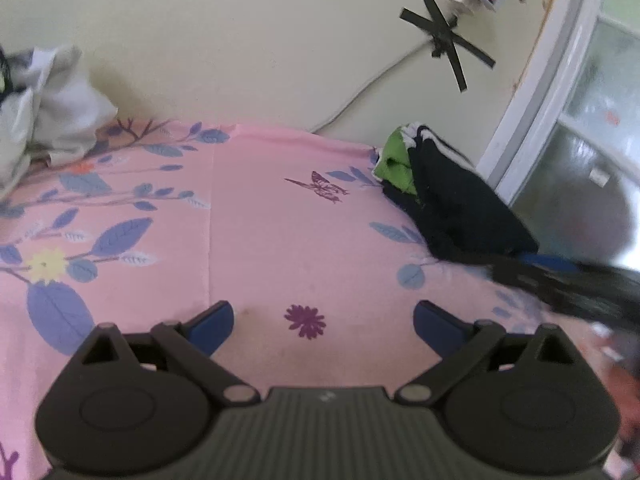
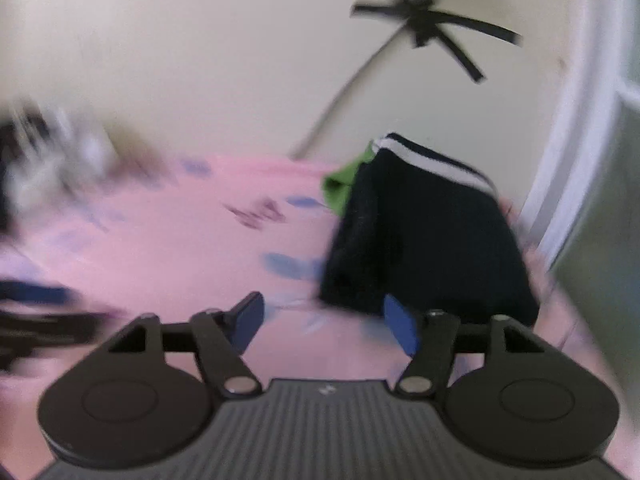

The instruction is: Fold small clothes

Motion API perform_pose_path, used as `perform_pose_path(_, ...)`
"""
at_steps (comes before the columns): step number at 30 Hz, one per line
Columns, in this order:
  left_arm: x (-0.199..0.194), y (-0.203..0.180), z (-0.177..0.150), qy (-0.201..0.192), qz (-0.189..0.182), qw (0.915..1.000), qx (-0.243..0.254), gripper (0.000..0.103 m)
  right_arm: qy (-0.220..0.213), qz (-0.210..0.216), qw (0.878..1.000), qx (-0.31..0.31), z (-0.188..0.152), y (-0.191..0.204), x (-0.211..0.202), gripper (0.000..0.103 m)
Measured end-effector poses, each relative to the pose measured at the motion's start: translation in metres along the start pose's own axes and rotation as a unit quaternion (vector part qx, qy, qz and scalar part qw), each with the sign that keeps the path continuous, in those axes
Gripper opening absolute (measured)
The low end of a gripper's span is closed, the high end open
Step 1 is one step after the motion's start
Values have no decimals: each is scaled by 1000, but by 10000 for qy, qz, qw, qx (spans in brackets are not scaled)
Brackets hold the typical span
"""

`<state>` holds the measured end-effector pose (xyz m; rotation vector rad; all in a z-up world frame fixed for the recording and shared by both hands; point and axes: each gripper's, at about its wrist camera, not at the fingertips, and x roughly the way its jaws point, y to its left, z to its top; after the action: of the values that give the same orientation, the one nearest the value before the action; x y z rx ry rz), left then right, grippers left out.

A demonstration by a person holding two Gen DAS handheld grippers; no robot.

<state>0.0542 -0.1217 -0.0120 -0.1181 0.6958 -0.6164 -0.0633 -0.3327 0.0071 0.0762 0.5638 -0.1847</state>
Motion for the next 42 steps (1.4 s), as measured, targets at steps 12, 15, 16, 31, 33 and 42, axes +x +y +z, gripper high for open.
perform_pose_path(12,-13,-40,-27,152,1070,9902,884,102,-528,-675,9829,1631,-107,34,-99,57)
perform_pose_path(15,-25,-40,-37,162,1029,9905,894,103,-553,-848,9769,1883,-116,40,-106,59)
perform_pose_path(16,-28,-39,-40,172,993,9908,898,103,-536,-865,9751,1969,-117,42,-104,60)
perform_pose_path(31,-50,-37,-51,-195,1083,9879,1092,103,-727,-1299,9696,1942,-102,46,-91,65)
perform_pose_path(33,-50,-37,-52,-205,1101,9876,1104,103,-756,-1355,9670,2023,-101,39,-87,65)
perform_pose_path(42,-50,-41,-54,-267,1187,9849,1230,103,-751,-1158,9632,2305,-114,22,-79,71)
